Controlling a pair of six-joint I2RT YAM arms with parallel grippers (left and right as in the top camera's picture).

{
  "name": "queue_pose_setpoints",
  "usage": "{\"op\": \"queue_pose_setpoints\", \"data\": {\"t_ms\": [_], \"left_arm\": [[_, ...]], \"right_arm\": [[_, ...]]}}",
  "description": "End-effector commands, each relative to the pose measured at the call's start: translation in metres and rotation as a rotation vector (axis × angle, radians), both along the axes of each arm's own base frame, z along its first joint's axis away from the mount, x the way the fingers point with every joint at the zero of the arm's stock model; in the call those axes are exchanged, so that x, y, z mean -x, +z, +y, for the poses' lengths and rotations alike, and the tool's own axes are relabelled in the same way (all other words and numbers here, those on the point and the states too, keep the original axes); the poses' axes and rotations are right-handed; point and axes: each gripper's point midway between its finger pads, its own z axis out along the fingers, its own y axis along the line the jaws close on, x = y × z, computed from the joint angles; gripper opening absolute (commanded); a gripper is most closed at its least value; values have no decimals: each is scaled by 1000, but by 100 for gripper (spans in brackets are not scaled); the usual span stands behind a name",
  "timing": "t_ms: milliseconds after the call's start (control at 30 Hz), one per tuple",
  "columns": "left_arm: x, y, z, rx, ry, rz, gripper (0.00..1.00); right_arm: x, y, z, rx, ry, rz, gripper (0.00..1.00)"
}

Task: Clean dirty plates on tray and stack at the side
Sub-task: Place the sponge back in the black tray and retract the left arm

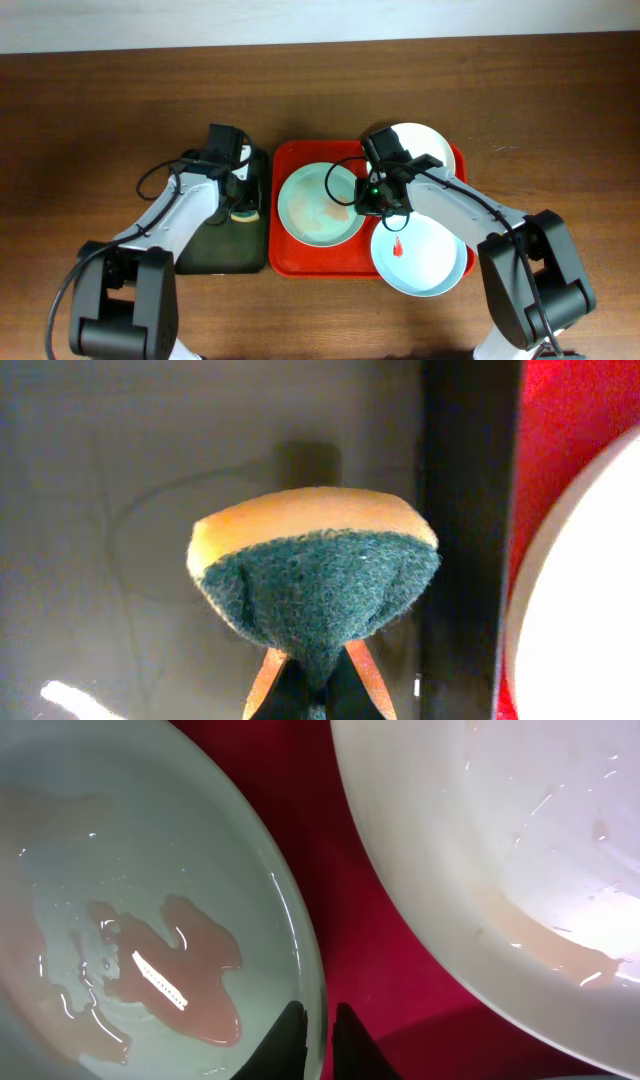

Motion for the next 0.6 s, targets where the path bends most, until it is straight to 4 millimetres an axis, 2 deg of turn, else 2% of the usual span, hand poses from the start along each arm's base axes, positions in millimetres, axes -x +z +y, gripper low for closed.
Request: {"op": "queue_pose_setpoints", "data": {"t_ms": [0, 200, 433, 467, 500, 567], "left_arm": [[8, -14, -20, 35, -99, 41, 0], [15, -17, -41, 52, -189, 54, 0], [16, -15, -44, 63, -196, 57, 0], [13, -13, -43, 51, -193, 53, 0], [9, -7, -37, 13, -182, 48, 0], [1, 7, -23, -66, -128, 49, 5]], "right_arm": [[0, -2, 3, 1, 12, 2, 12], [0, -2, 3, 1, 12, 0, 12], [0, -2, 3, 1, 12, 1, 13], [0, -2, 3, 1, 12, 1, 17], [0, -2, 3, 1, 12, 1, 33], [0, -2, 3, 1, 12, 1, 41]]}}
